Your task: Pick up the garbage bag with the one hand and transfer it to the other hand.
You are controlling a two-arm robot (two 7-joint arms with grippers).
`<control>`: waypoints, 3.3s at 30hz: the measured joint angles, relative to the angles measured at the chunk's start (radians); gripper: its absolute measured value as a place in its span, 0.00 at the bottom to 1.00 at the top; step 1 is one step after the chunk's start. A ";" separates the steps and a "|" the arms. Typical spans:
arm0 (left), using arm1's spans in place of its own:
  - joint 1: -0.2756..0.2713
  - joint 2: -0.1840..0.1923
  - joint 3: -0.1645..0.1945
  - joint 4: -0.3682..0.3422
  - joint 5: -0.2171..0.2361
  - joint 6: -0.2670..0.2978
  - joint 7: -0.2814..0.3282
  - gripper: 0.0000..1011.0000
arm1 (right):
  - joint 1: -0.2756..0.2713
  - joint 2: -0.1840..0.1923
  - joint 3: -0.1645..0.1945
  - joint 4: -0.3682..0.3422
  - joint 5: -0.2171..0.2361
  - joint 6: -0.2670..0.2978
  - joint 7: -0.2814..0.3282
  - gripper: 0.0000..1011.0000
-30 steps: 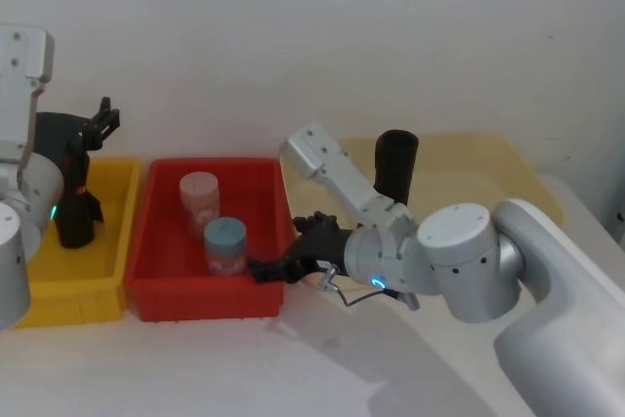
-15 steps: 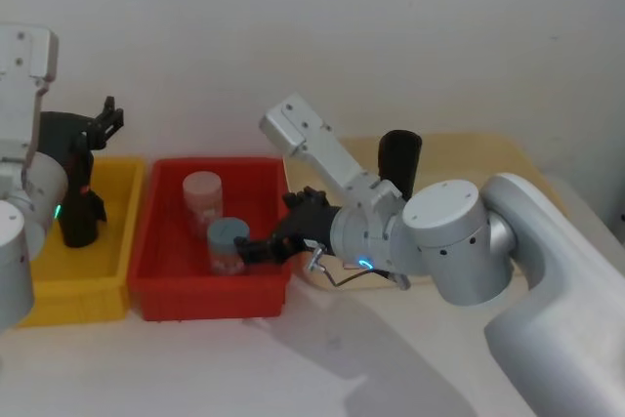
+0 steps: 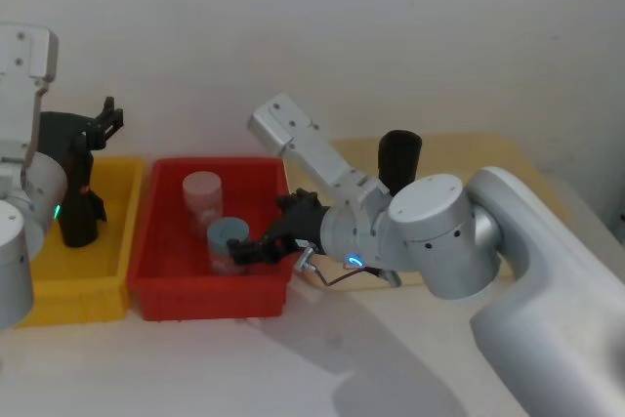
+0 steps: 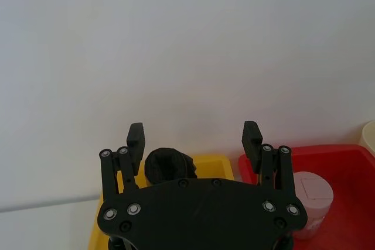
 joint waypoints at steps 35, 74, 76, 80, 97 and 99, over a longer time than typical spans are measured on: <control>0.000 0.000 0.000 0.000 0.000 0.000 0.000 0.99 | 0.086 -0.091 -0.044 0.246 -0.052 -0.075 0.017 0.99; 0.000 0.000 0.000 0.000 0.000 0.000 0.000 0.99 | 0.078 -0.146 0.067 0.296 0.011 -0.112 0.037 0.66; 0.000 0.000 0.000 0.000 0.000 0.000 0.000 0.99 | 0.074 -0.148 0.078 0.291 0.020 -0.113 0.037 0.66; 0.000 0.000 0.000 0.000 0.000 0.000 0.000 0.99 | 0.059 -0.152 0.117 0.269 0.052 -0.114 0.035 0.66; 0.000 0.000 0.000 0.000 0.000 0.000 0.000 0.99 | -0.003 -0.132 0.277 0.154 0.131 -0.111 -0.030 0.66; 0.000 0.000 0.000 0.000 0.000 0.000 0.000 0.99 | -0.012 -0.127 0.301 0.139 0.139 -0.114 -0.045 0.66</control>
